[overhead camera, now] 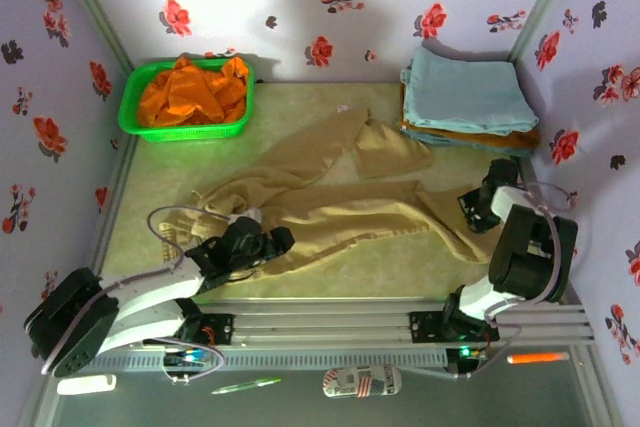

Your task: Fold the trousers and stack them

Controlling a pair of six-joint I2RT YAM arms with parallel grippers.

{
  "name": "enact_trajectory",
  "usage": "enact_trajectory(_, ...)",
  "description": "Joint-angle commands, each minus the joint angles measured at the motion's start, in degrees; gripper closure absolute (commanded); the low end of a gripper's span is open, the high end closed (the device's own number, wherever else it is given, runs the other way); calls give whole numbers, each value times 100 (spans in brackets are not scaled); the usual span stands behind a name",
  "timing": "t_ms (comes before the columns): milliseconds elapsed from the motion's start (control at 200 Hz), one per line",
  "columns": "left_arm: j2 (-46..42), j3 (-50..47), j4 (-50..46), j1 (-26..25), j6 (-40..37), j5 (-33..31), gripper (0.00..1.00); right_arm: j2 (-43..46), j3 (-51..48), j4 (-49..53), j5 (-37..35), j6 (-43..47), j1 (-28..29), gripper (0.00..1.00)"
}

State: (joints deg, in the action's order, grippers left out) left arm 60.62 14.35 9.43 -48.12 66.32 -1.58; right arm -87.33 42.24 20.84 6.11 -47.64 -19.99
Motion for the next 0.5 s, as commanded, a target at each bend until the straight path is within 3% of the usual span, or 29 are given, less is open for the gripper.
enact_trajectory(0, -389, -517, -813, -31, 526, -250, 20, -302, -62, 145, 86, -30, -451, 100)
enact_trajectory(60, -858, -628, -1349, -31, 666, -231, 20, -259, 45, 268, -134, -7, -659, 100)
enact_trajectory(260, -2820, -389, -3921, 3, 697, -1, 18, -438, 341, 273, 257, -161, -1414, 100)
enact_trajectory(425, -3531, 25, -5297, 52, 543, 185, 18, -72, 365, 220, 433, -121, -1358, 100)
enact_trajectory(495, -3498, 533, -5576, 142, 198, 179, 17, 297, 376, 275, 593, -124, -949, 100)
